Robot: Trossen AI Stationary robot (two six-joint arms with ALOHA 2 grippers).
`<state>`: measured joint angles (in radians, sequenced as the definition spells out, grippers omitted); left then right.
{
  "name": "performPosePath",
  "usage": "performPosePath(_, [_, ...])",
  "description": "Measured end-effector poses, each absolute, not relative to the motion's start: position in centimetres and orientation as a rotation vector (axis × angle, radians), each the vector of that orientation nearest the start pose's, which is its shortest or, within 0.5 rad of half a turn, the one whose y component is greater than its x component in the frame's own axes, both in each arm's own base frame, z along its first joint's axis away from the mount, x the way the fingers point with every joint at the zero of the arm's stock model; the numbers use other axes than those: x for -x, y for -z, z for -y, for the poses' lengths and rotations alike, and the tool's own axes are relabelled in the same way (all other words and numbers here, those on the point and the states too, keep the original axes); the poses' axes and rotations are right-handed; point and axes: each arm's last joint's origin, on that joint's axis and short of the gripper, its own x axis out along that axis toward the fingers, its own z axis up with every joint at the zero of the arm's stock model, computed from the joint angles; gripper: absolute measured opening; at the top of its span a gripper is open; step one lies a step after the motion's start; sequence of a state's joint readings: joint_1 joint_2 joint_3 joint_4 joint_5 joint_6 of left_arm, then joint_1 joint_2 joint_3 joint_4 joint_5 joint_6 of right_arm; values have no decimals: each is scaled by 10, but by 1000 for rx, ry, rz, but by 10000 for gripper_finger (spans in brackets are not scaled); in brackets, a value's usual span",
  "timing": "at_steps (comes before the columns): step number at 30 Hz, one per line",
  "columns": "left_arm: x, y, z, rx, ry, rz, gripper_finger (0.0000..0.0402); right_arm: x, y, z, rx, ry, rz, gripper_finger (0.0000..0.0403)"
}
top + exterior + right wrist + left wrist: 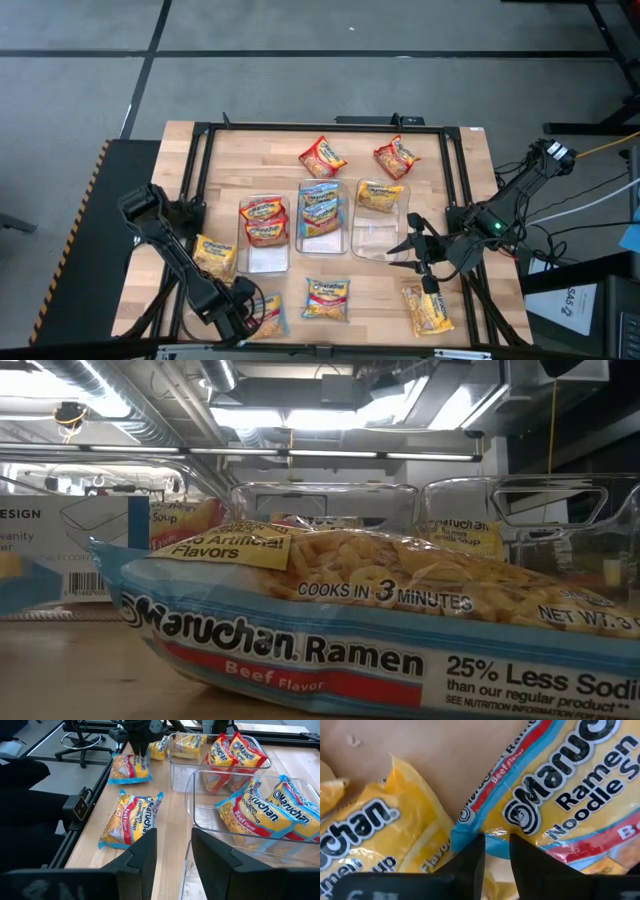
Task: Sort Maruchan noodles
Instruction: Put the blue noodle pack into the middle transparent bin
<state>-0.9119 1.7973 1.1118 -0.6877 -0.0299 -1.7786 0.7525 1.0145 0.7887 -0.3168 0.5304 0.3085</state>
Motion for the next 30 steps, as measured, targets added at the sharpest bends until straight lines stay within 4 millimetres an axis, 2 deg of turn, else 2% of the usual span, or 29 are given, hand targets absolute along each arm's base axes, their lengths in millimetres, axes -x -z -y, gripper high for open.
performPosePath(8, [-202,-156,256,778,-514,-1328,83,-165,-283,-134,25,-146,-462,127])
performPosePath(16, [-204,-136,262,752,-537,-1420,82,-165,-283,-134,25,-147,-461,127])
performPosePath(19, [-204,-134,262,733,-526,-1432,66,-165,-283,-134,25,-147,-461,127])
performPosePath(23, [-203,-142,260,739,-495,-1412,11,-165,-283,-134,25,-147,-461,127])
performPosePath(30, [-201,-162,257,765,-440,-1361,1,-165,-283,-134,26,-144,-460,127])
